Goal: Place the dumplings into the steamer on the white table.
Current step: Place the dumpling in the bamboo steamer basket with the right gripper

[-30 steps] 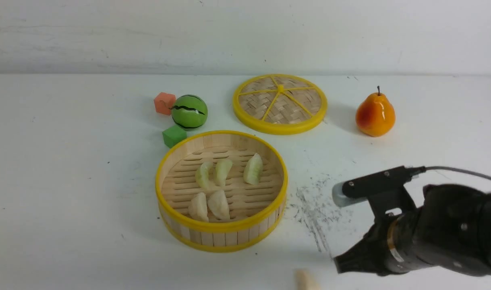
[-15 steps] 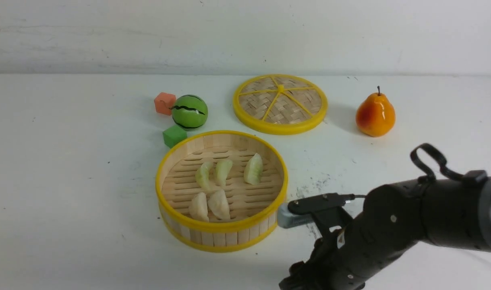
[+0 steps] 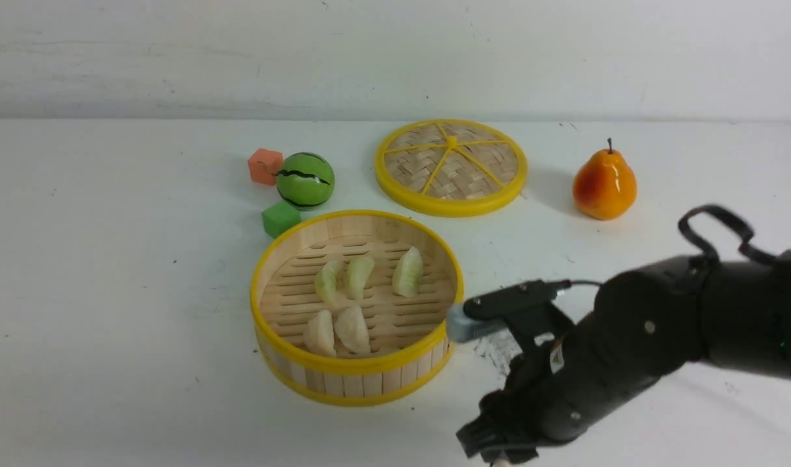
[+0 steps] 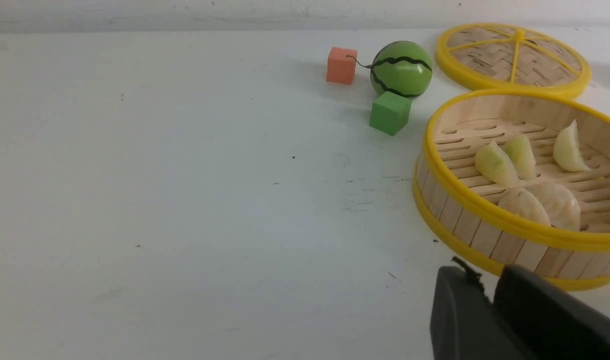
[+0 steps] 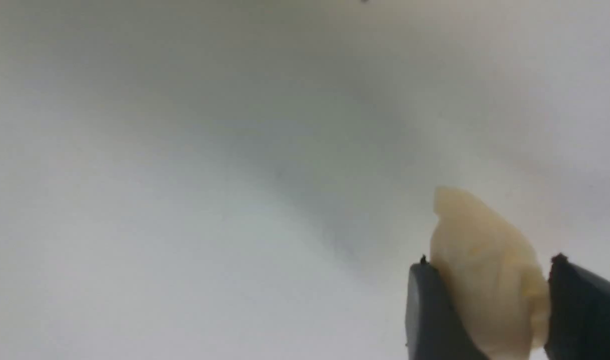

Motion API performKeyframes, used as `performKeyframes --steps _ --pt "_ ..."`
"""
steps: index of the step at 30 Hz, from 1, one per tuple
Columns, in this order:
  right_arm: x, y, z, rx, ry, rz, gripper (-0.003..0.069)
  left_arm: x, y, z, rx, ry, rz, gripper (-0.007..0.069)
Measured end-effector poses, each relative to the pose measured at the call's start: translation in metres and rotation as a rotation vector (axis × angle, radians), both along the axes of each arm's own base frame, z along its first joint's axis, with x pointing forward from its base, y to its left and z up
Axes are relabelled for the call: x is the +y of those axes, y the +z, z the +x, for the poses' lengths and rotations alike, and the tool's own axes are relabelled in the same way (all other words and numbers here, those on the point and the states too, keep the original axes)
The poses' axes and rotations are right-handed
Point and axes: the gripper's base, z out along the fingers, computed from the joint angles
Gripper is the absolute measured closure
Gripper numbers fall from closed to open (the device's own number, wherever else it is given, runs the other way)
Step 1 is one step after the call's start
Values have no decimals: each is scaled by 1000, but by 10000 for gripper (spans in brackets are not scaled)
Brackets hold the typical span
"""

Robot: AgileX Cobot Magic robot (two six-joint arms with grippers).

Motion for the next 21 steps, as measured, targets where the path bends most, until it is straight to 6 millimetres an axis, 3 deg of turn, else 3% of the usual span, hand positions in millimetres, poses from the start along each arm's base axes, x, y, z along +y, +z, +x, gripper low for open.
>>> performKeyframes --steps 3,8,11,16,21 --pt "8 43 15 -100 23 46 374 0 1 0 -8 -3 2 524" --pt "30 80 46 -215 27 120 374 0 2 0 -19 -6 7 524" --pt "45 73 66 -218 27 122 374 0 2 0 -22 -6 8 524" --pt "71 25 101 -152 22 83 374 0 2 0 -22 -6 9 524" --pt "77 9 110 -128 12 75 374 0 1 0 -19 -4 10 524"
